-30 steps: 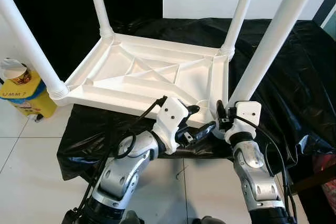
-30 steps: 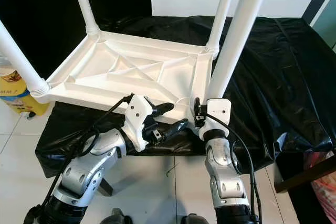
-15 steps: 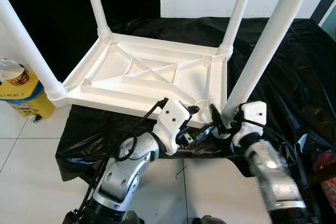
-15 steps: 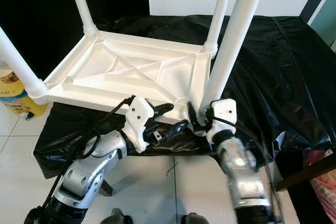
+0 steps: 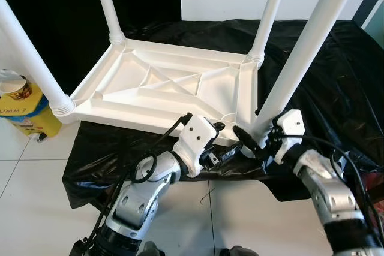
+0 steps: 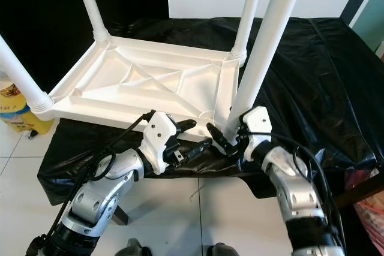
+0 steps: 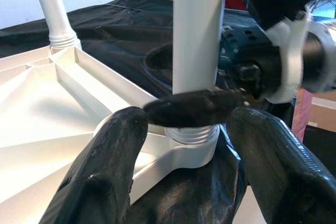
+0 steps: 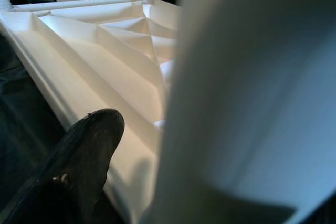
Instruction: Building children table
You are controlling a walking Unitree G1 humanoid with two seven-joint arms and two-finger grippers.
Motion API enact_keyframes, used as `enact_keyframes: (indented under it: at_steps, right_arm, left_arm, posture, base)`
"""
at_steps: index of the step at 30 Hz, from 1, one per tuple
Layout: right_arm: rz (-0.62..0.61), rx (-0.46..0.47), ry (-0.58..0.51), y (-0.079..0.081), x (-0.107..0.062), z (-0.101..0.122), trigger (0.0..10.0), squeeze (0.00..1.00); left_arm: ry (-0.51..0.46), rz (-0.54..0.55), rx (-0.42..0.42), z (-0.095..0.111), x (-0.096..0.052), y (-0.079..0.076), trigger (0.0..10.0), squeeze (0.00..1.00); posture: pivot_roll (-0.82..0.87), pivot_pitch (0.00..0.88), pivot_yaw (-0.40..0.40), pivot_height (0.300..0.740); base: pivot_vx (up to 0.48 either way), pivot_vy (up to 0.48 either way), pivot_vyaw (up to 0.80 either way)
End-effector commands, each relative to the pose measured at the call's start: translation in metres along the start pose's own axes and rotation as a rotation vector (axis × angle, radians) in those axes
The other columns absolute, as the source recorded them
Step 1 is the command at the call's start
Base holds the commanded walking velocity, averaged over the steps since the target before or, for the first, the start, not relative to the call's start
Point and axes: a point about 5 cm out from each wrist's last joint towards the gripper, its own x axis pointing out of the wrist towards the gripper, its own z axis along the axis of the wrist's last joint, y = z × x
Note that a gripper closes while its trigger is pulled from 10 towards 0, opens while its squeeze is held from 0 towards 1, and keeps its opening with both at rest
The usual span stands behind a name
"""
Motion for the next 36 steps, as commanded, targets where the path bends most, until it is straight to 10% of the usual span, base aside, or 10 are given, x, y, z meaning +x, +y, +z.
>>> enact_keyframes:
  at_steps: [1,7,8,9,18,19,20,36]
  right_arm:
    - [0.054,0.001,0.019,0.002,0.002,-0.005,10.0,0.00]
    - [0.091,-0.007,0.026,0.002,0.005,-0.007,8.4,0.00]
    - [0.092,-0.006,0.027,0.002,0.004,-0.009,1.4,0.00]
    - [0.082,0.001,0.031,0.003,0.001,-0.012,0.0,0.00]
    - [0.068,0.005,0.035,0.002,-0.002,-0.016,0.0,0.00]
    - [0.059,0.005,0.035,0.002,-0.002,-0.017,9.6,0.00]
    - [0.030,0.011,0.031,0.002,-0.003,-0.016,10.0,0.00]
    - [-0.243,0.063,0.029,0.023,-0.004,-0.021,10.0,0.00]
  left_arm:
    - [-0.007,0.024,0.016,0.002,0.004,0.000,10.0,0.00]
    - [-0.012,0.018,0.008,0.002,0.006,-0.001,10.0,0.00]
    - [-0.012,0.010,0.012,0.003,0.006,-0.001,10.0,0.00]
    - [-0.009,0.003,0.017,0.003,0.006,-0.001,10.0,0.00]
    - [-0.011,-0.005,0.017,0.002,0.007,-0.001,10.0,0.00]
    - [-0.012,-0.006,0.017,0.003,0.007,-0.001,10.0,0.00]
    - [-0.013,-0.007,0.016,0.003,0.008,-0.001,10.0,0.00]
    - [-0.006,0.000,0.008,0.000,0.004,-0.004,10.0,0.00]
  posture:
    - [-0.06,0.067,-0.016,0.740]
    - [-0.06,0.067,-0.013,0.740]
    - [-0.06,0.066,-0.011,0.740]
    - [-0.06,0.066,-0.006,0.740]
    - [-0.07,0.068,0.000,0.740]
    - [-0.07,0.069,-0.001,0.740]
    - [-0.07,0.071,-0.005,0.740]
    - [-0.05,0.085,-0.010,0.740]
  base:
    - [0.000,0.000,0.00]
    - [0.000,0.000,0.00]
    - [0.000,0.000,0.00]
    - [0.000,0.000,0.00]
    - [0.000,0.000,0.00]
    - [0.000,0.000,0.00]
    - [0.000,0.000,0.00]
    - [0.000,0.000,0.00]
